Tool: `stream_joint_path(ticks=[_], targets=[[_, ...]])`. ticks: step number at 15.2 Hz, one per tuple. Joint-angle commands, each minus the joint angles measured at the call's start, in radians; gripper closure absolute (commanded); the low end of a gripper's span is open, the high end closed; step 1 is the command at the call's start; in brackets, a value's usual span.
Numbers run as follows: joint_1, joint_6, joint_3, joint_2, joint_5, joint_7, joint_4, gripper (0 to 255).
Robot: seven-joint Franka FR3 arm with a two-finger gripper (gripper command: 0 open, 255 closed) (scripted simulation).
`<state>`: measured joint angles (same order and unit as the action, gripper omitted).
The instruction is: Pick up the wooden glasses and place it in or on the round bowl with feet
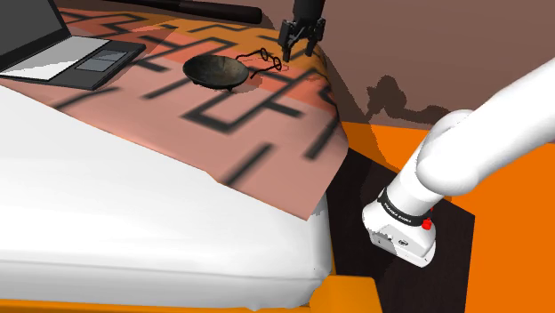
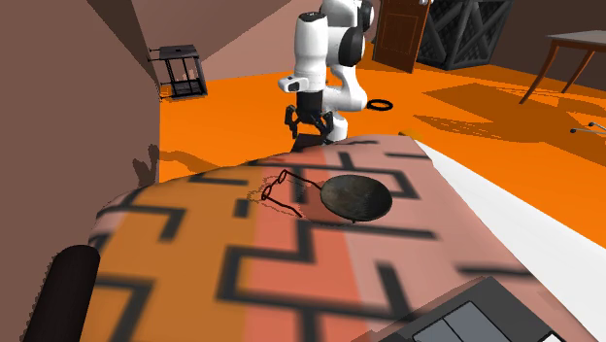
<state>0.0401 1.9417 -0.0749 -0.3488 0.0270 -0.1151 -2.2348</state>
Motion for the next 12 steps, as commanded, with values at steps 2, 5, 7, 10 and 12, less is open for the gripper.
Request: stream_joint_path(ticks=[2, 5, 7, 10, 12], targets=[[0.008, 0.064, -0.013, 0.101, 0.003, 0.007, 0.065, 0], [0.015, 0.114, -0.024, 0.201, 0.001, 0.014, 0.140, 0], [0.020, 0.142, -0.032, 0.267, -0.002, 0.019, 0.196, 0], [0.029, 0.175, -0.042, 0.368, -0.010, 0.028, 0.289, 0], [0.035, 0.190, -0.047, 0.427, -0.015, 0.033, 0.348, 0]])
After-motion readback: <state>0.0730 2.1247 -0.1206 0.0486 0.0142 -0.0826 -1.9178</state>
